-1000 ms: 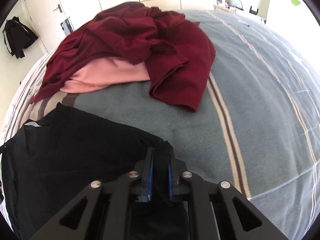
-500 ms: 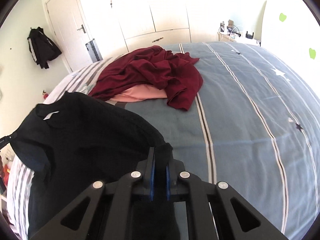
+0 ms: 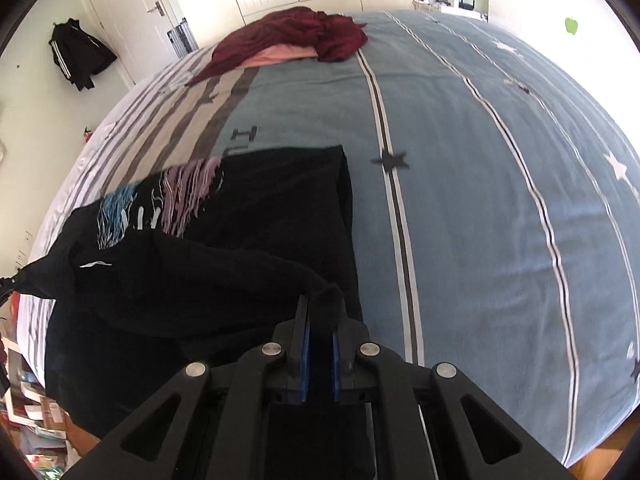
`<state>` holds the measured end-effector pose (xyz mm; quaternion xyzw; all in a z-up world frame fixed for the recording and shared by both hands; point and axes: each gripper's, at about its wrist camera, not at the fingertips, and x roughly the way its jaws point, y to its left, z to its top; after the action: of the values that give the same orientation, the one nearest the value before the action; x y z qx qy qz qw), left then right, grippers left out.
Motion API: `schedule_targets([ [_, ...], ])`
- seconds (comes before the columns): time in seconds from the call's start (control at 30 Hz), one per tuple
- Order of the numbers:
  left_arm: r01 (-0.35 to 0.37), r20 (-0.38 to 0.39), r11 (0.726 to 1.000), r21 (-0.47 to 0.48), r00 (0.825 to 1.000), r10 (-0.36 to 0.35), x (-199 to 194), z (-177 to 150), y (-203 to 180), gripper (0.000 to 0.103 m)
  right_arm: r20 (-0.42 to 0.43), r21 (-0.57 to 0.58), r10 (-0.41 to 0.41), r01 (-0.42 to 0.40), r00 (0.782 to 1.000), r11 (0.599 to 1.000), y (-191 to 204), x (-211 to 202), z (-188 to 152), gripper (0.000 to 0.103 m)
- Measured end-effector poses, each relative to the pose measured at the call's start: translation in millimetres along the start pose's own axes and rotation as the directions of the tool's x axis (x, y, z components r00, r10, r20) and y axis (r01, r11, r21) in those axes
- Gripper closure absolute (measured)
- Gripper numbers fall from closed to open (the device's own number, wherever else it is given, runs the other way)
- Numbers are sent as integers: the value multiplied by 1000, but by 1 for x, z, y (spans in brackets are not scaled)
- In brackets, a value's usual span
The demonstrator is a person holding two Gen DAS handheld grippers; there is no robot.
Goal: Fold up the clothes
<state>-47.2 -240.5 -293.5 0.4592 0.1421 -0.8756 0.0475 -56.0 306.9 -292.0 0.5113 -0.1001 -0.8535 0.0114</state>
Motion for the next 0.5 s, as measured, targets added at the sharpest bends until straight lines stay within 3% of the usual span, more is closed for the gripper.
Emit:
schedule_targets([
  [0.13,-12,-7,1000,-19,1000,12,-13,-30,15,97,-26,26,12,-12,1000,1000,-7,0,-38,96],
  [0.23,-69,-115,998,-3,991,68,0,-55,23,91,-67,21,11,-10,998,1000,-11,6,-61,92],
  [0.3,-74,-131,997,-13,989,72,-5,-64,28,89,-74,10,2,-1,997,1000,-12,8,-63,87],
  [0.5,-75,-64,996,-44,995,72,-49,-66,31,86,-16,-22,23,-23,1000,999,-4,-36,-61,79],
])
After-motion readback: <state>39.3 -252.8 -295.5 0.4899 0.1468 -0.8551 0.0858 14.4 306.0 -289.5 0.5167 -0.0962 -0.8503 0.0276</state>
